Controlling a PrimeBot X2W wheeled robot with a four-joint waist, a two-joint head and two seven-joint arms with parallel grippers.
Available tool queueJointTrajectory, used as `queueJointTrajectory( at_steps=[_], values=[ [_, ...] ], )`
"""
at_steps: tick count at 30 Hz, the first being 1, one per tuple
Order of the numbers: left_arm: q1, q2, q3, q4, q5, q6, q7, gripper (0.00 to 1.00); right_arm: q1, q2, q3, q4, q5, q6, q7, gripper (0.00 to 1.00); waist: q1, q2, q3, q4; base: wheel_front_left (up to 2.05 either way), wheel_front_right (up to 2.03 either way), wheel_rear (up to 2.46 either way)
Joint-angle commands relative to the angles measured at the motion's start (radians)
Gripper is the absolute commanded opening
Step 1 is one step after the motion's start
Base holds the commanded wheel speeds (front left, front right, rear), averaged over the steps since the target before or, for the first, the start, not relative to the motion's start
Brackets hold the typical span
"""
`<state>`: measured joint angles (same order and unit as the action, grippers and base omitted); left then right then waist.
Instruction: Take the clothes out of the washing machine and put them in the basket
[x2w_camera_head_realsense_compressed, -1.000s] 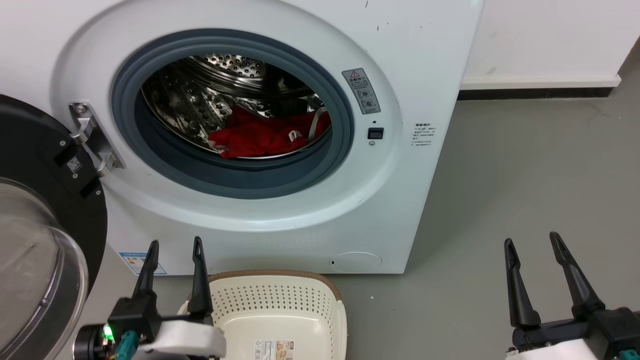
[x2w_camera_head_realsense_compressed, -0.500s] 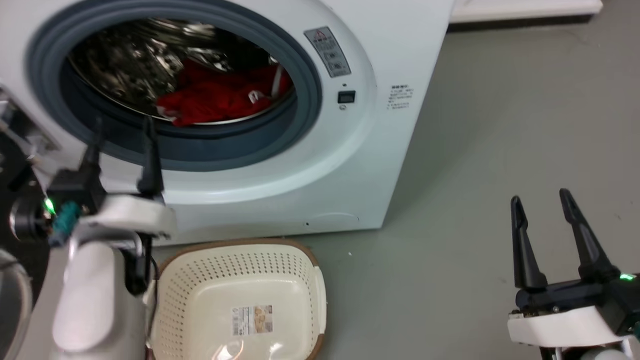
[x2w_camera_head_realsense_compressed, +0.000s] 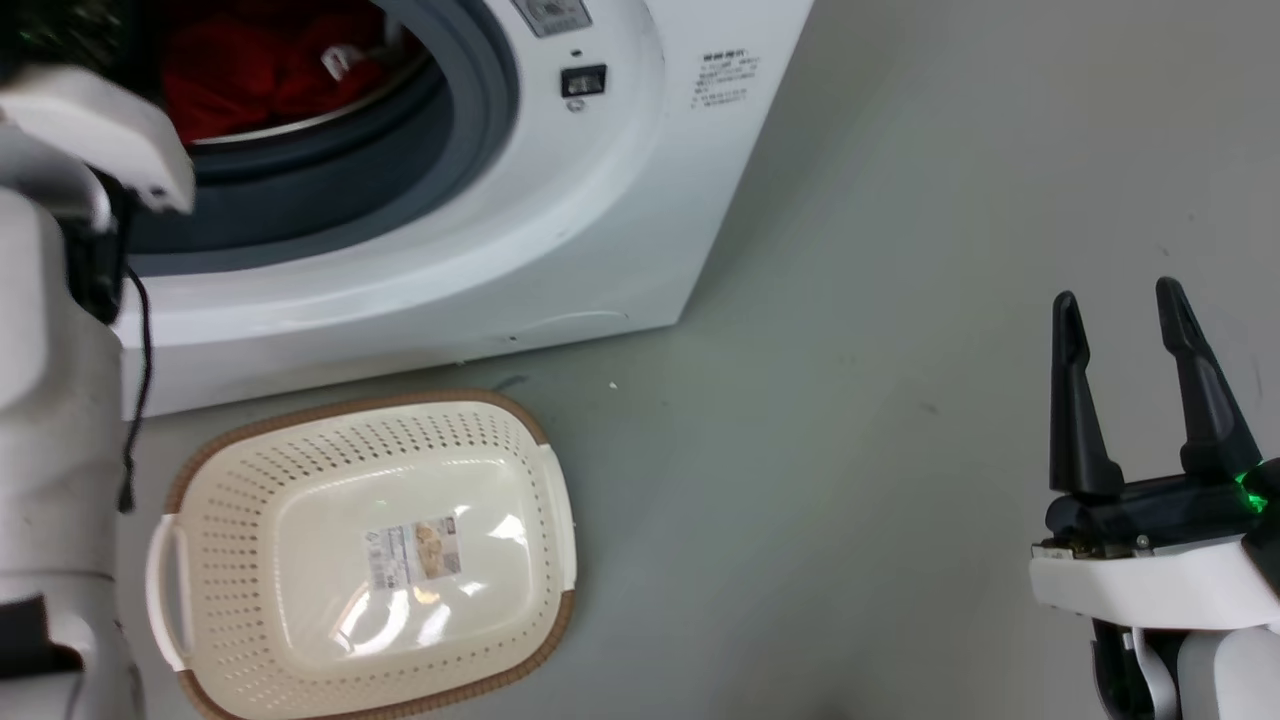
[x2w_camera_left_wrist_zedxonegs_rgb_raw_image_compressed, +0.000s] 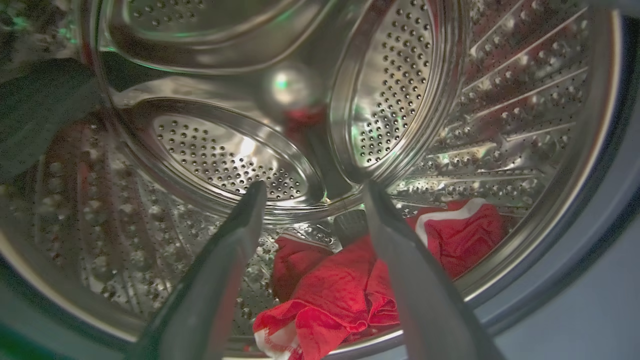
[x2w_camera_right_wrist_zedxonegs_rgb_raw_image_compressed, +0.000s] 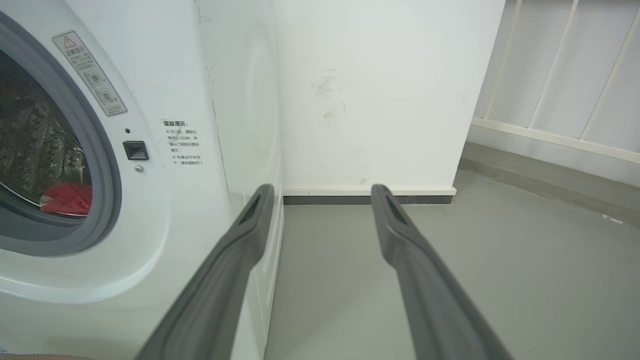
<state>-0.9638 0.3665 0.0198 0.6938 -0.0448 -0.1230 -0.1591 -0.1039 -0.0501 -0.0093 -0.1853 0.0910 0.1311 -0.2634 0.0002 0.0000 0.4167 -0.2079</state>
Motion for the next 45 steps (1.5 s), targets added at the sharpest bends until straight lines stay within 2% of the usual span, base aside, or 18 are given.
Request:
queueJointTrajectory(
  at_steps=[1,8,9,13,20,26,29,38,45],
  values=[
    [-0.046,0.021,-0.013,0.024,-0.002,-0.004,0.024,1.0,-0.022,0.0,-0.002,-0.005,0.012,-0.001,-0.002,1.0,-0.0002,0.0,0.07,-0.047,0.0,0.0,0.0],
    [-0.221,0.08,-0.121,0.118,-0.049,-0.006,0.228,1.0,-0.066,0.0,-0.003,-0.017,0.031,-0.001,-0.002,1.0,-0.0002,0.0,0.161,-0.077,0.0,0.0,0.0],
    [-0.221,0.08,-0.121,0.118,-0.049,-0.006,0.228,1.0,-0.066,0.0,-0.003,-0.017,0.031,-0.001,-0.002,1.0,-0.0002,0.0,0.161,-0.077,0.0,0.0,0.0],
    [-0.295,0.125,-0.211,0.149,-0.12,-0.006,0.378,1.0,-0.086,0.0,0.0,-0.024,0.046,-0.001,-0.002,1.0,-0.0002,0.0,0.207,-0.091,0.0,0.0,0.0],
    [-0.431,0.211,-0.344,0.124,-0.238,-0.006,0.622,1.0,-0.118,0.0,0.015,-0.039,0.073,-0.001,-0.002,1.0,-0.0002,0.0,0.29,-0.113,0.0,0.0,0.0],
    [-0.563,0.254,-0.427,0.102,-0.338,-0.006,0.867,1.0,-0.152,0.0,0.025,-0.058,0.093,-0.001,-0.002,1.0,-0.0002,0.0,0.372,-0.131,0.0,0.0,0.0],
    [-0.619,0.271,-0.467,0.089,-0.356,-0.006,0.953,1.0,-0.164,0.0,0.029,-0.063,0.105,-0.001,-0.002,1.0,-0.0002,0.0,0.407,-0.143,0.0,0.0,0.0],
    [-0.711,0.307,-0.536,0.115,-0.409,-0.007,1.116,1.0,-0.188,0.0,0.042,-0.077,0.146,-0.001,-0.002,1.0,-0.0002,0.0,0.472,-0.174,0.0,0.0,0.0],
    [-0.718,0.321,-0.593,0.129,-0.441,-0.007,1.126,1.0,-0.194,0.0,0.049,-0.078,0.158,-0.001,-0.002,1.0,-0.0002,0.0,0.491,-0.184,0.0,0.0,0.0]
  ],
)
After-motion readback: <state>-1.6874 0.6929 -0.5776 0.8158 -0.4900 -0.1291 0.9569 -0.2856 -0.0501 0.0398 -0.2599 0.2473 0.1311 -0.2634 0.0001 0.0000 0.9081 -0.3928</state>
